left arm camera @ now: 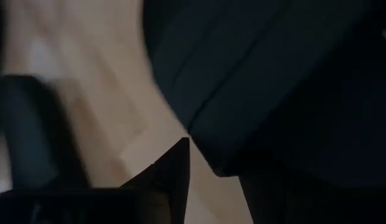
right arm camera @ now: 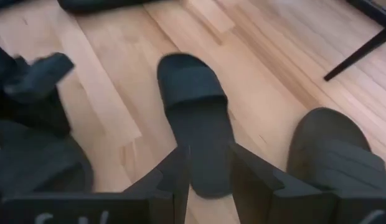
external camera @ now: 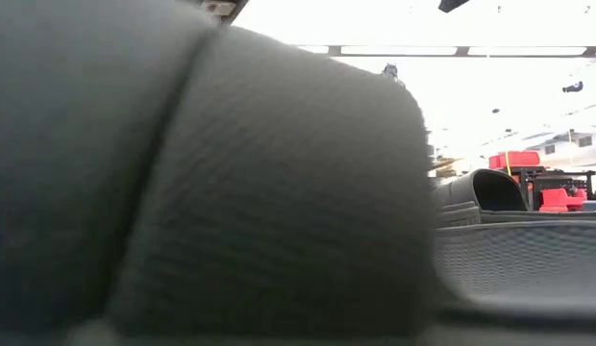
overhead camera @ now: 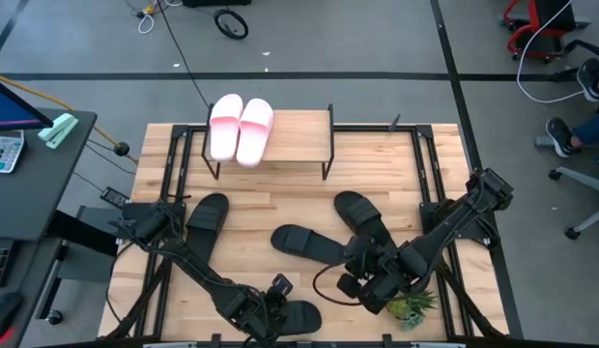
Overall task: Pick and place slides into the shelf
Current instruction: Put the black slide on the shelf
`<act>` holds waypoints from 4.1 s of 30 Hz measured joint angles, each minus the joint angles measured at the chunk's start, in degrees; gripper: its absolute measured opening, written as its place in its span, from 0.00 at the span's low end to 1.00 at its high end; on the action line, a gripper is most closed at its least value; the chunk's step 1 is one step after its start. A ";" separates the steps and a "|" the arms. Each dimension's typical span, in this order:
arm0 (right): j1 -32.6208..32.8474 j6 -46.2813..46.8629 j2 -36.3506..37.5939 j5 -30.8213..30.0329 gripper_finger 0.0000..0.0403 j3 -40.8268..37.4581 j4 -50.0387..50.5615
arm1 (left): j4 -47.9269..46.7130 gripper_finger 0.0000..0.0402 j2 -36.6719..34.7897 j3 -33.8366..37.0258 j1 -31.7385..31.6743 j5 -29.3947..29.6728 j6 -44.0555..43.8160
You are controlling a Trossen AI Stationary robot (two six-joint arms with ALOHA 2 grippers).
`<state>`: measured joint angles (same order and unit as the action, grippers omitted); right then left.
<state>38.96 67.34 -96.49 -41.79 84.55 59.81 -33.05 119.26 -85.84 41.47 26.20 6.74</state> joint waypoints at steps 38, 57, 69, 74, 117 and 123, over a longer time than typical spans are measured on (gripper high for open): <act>10.08 3.07 -0.02 -13.43 0.27 -0.02 -16.22 | -13.85 0.03 -27.10 -0.11 -5.16 41.73 -20.63; 9.90 -0.65 -0.02 -13.50 0.27 -0.04 -16.07 | 3.22 0.03 -27.39 -0.10 -44.81 27.67 -10.38; 9.24 -2.72 -0.02 -13.43 0.27 -0.05 -16.20 | 3.10 0.03 -26.34 -0.04 -54.58 24.51 -13.66; 7.83 1.02 -0.02 -13.20 0.27 -0.05 -16.61 | 3.97 0.02 -22.63 -0.02 -57.87 21.27 -13.46; 7.69 4.69 -1.57 -14.10 0.27 -0.09 -18.30 | 9.45 0.38 -19.85 0.00 -62.66 3.51 -39.12; 7.71 5.08 -1.57 -14.04 0.27 -0.09 -18.32 | 6.66 0.43 -19.85 0.00 -62.93 3.56 -39.08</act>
<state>46.68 72.42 -98.06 -55.83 84.47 41.50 -26.38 99.42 -85.84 -21.45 29.76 -32.34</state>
